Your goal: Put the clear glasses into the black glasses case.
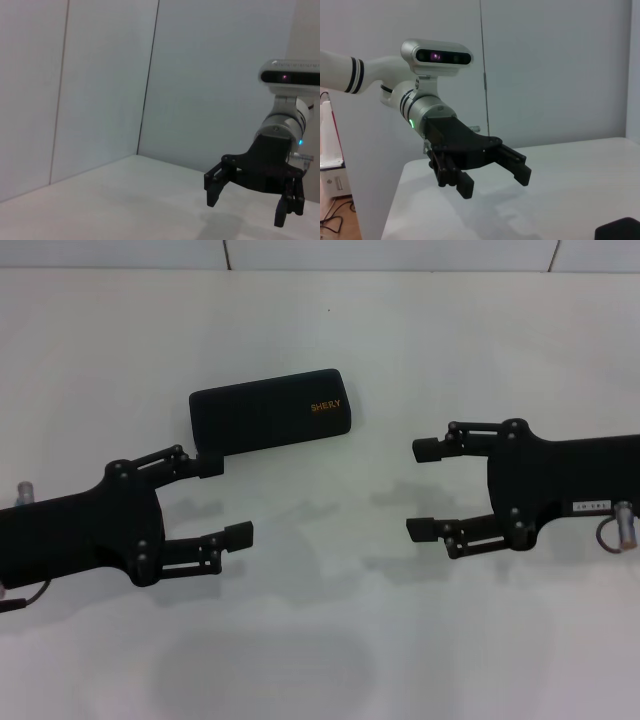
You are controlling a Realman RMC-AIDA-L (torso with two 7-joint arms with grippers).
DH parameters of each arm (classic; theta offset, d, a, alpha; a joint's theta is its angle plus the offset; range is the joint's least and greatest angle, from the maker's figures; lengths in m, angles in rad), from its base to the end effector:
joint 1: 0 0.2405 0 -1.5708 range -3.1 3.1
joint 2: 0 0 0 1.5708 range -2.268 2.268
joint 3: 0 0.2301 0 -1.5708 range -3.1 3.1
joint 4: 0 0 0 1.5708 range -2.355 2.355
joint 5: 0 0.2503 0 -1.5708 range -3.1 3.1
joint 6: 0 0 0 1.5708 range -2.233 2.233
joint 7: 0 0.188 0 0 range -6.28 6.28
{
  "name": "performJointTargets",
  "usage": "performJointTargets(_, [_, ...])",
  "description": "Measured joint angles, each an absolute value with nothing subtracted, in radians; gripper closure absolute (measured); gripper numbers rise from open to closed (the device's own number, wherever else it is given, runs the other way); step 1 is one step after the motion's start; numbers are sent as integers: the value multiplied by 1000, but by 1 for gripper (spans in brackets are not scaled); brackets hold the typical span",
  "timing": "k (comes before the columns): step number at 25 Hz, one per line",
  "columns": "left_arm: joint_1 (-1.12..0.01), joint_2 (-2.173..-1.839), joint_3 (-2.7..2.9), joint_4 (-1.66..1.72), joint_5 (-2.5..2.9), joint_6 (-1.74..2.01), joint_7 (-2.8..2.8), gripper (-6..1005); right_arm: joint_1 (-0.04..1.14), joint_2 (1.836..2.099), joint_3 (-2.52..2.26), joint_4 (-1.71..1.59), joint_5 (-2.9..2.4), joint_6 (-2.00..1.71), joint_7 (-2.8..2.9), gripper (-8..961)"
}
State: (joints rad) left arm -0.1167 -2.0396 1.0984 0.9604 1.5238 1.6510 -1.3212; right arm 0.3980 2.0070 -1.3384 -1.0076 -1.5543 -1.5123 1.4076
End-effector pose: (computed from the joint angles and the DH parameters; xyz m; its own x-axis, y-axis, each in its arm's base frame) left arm -0.2521 0.2927 0.0105 0.7622 0.1968 0.6168 0.3729 -0.9122 -0.1697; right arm 0.1548 0.3469 -0.0336 0.8783 -0.0404 -0.4764 -0.0894 -0.9927 -0.0806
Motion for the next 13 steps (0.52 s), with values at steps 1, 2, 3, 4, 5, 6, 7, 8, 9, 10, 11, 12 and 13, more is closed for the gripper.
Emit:
performJointTargets(1, [-120,-2039,1098,961,1532,1651,-1326,106,395,2008,-1338,-1008,-1554,-1512,1407,129])
performJointTargets(2, [-125,-2039,1098,961,1542,1652,-1331,106,391,2008,-1338,-1008,-1554,-1512,1407,129])
performJointTargets(3, [-128,-2039,1098,961,1550,1652,-1335,106,389,2008,-1338,-1008,-1554,-1512,1407,129])
performJointTargets(4, [-129,-2039,1098,961,1554,1652,-1337,106,388,2009,-1339,-1008,-1554,-1512,1407,129])
performJointTargets(5, [-131,-2040,1098,961,1559,1652,-1339,106,388,2010,-1339,-1008,-1554,-1512,1407,129])
performJointTargets(6, [-133,-2040,1098,961,1560,1652,-1339,106,387,2010,-1339,-1009,-1554,-1512,1407,129])
performJointTargets(7, [-135,-2040,1098,961,1561,1652,-1339,106,387,2011,-1339,-1008,-1554,-1512,1407,129])
performJointTargets(8, [-137,-2041,1098,961,1561,1652,-1339,106,387,2011,-1339,-1007,-1554,-1511,1407,129])
performJointTargets(9, [-139,-2041,1098,961,1561,1652,-1339,106,387,2011,-1339,-1006,-1554,-1510,1407,129])
performJointTargets(10, [-140,-2042,1098,961,1561,1652,-1339,106,387,2011,-1339,-1005,-1554,-1508,1407,129])
performJointTargets(11, [-140,-2042,1098,962,1562,1652,-1339,106,388,2012,-1339,-1004,-1554,-1507,1407,129])
performJointTargets(12, [-141,-2043,1098,962,1562,1652,-1339,106,390,2012,-1339,-1003,-1554,-1506,1407,129])
performJointTargets(13, [-141,-2043,1098,962,1562,1652,-1339,106,392,2012,-1339,-1001,-1554,-1505,1407,129])
